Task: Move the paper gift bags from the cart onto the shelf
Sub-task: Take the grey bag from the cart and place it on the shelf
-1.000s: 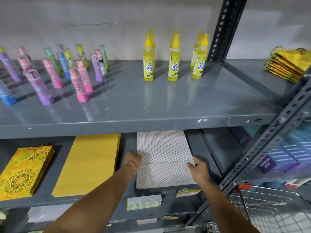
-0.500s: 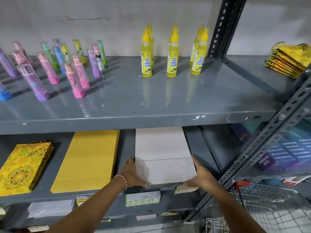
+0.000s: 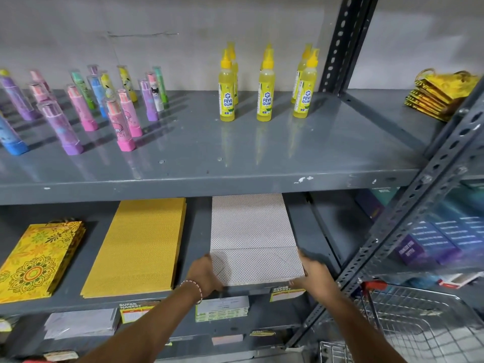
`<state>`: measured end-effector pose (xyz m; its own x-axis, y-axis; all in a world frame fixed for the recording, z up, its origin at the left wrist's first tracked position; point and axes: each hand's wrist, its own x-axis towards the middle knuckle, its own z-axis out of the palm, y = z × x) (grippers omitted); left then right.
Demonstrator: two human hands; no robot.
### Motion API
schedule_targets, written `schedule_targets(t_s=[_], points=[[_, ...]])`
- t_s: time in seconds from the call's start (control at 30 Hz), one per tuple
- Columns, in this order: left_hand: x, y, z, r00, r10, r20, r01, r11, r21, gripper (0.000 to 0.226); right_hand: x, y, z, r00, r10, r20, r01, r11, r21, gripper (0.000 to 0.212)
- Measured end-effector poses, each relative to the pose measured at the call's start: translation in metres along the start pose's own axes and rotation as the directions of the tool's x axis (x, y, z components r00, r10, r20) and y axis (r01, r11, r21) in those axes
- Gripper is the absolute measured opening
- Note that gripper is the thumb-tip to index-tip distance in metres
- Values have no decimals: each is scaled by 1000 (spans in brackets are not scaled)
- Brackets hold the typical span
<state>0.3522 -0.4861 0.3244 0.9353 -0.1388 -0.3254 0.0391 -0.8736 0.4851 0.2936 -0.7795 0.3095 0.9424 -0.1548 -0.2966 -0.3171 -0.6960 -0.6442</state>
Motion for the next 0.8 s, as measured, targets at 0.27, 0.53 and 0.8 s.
schedule_targets(t_s=[0.27,0.53,0.8], points=[[-4,0,5,998,-57,-37,56,998,-7,61,-2,-2,-1,999,-38,-23,38,999,-26,58],[-7,-5,5,997,-51,-58,49,998,-36,59,3,1,-3,999,-41,-4,40,997,-68,66],[-9,-7,3,996,-64,-58,59,995,-86,64,7,-6,-3,1000,-27,-10,25,992,-125,55]])
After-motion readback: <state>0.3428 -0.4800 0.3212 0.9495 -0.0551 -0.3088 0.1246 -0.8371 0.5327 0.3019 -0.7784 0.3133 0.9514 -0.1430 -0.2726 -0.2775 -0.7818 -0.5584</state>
